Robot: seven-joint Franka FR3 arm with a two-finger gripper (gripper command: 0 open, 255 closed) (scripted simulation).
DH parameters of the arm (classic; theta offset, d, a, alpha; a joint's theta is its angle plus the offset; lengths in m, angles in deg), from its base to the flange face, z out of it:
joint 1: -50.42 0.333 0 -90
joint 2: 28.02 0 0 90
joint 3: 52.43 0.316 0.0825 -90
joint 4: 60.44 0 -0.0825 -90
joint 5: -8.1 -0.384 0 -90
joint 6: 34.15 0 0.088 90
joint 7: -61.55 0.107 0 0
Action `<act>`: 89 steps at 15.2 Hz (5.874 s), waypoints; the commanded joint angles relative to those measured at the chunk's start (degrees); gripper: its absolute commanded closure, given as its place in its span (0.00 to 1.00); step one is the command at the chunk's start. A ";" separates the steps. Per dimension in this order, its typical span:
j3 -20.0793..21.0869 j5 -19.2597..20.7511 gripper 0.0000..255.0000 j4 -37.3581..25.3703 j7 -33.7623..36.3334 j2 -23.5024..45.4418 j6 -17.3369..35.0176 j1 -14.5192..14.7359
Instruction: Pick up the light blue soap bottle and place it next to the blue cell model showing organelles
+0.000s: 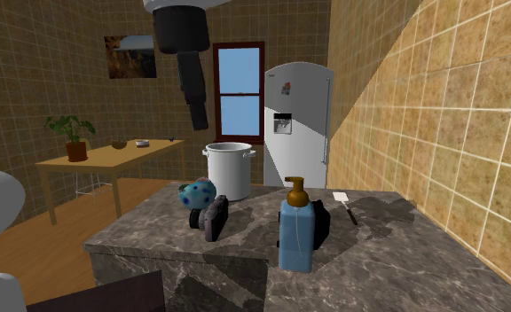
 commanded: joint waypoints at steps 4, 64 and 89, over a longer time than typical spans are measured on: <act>1.25 -0.41 0.00 -1.84 1.05 6.39 3.66 0.69; 7.31 2.20 1.00 -36.40 8.47 52.97 9.19 4.07; 7.83 2.34 1.00 -57.01 9.37 54.43 -9.98 4.88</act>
